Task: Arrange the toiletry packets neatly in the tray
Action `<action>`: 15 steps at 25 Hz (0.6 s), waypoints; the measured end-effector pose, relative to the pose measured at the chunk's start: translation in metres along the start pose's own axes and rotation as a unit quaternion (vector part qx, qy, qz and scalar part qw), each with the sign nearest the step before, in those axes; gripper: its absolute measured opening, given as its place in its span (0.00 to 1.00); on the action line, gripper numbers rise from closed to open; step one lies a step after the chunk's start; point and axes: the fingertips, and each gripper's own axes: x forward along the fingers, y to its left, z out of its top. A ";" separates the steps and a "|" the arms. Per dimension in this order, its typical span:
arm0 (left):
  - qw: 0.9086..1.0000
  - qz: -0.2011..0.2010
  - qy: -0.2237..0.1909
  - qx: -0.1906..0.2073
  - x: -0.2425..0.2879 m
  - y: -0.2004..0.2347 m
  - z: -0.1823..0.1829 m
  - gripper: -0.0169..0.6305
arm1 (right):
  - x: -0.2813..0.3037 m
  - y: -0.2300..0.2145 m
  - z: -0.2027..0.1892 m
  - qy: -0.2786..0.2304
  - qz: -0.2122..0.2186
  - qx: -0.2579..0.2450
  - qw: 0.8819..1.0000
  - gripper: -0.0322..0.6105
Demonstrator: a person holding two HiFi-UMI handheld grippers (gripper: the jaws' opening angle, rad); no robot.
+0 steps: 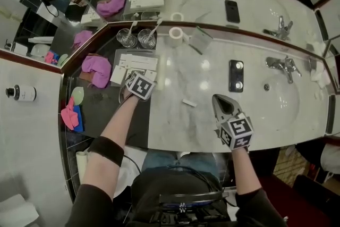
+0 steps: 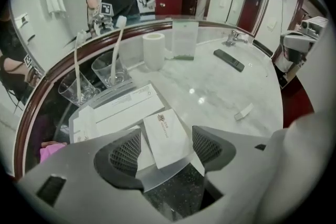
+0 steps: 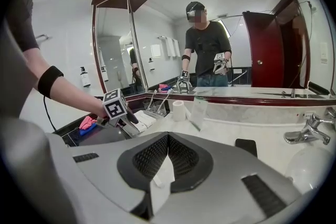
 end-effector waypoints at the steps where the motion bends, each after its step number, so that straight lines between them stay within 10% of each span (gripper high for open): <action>1: 1.000 0.008 0.003 0.002 -0.002 0.005 0.000 0.50 | 0.002 0.003 -0.001 0.001 0.001 0.000 1.000 0.07; 15: 1.000 -0.016 -0.012 -0.011 -0.008 0.002 0.011 0.38 | 0.005 0.014 -0.009 0.013 0.009 0.002 1.000 0.07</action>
